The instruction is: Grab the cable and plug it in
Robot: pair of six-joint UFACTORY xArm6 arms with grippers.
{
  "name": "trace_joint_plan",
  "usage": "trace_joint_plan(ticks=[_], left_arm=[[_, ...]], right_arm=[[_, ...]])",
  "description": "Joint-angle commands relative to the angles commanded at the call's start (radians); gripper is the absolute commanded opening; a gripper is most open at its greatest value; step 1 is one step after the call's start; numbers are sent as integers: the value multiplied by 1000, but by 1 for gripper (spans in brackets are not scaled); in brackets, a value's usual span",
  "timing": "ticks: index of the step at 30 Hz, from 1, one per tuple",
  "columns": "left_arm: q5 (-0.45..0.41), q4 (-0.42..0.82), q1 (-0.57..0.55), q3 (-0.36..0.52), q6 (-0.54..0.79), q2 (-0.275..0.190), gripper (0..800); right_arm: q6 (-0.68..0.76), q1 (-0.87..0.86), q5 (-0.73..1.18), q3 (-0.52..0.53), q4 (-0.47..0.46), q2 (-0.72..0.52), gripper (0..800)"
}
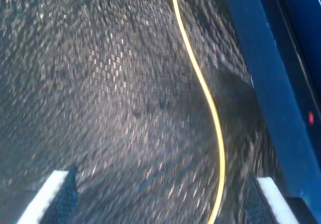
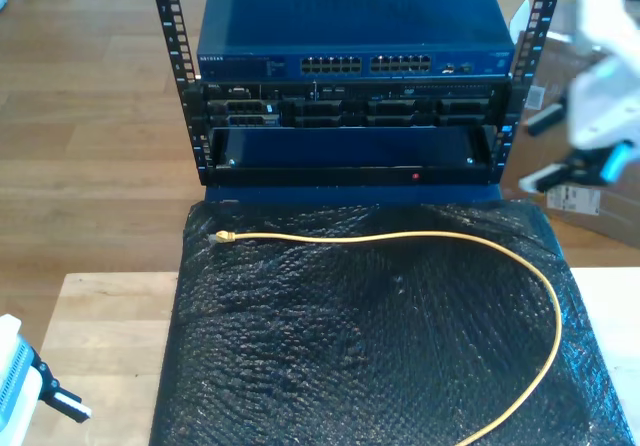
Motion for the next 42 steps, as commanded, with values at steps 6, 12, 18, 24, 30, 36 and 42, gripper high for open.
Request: trace_joint_plan(ticks=[6,12,18,24,30,36,42], left_arm=[[-2,0,2,-2,0,-2,800],[-3,0,0,-2,0,0,800],[-3,2,2,-2,0,0,800],[-5,0,0,-2,0,5,800],[-3,0,0,-3,0,14,800],[-2,2,0,-5,0,18,800],[0,0,0,-3,0,18,800]], right_arm=[[74,183,-77,-55,-54,101,793],[132,339,-206,-97,-132,196,792],[252,466,-207,-210,-261,328,793],[367,548,-207,-304,-387,436,793],[522,621,-210,-381,-575,539,792],[681,669,-245,-430,-707,612,774],[715,706,-255,-517,-718,710,760]])
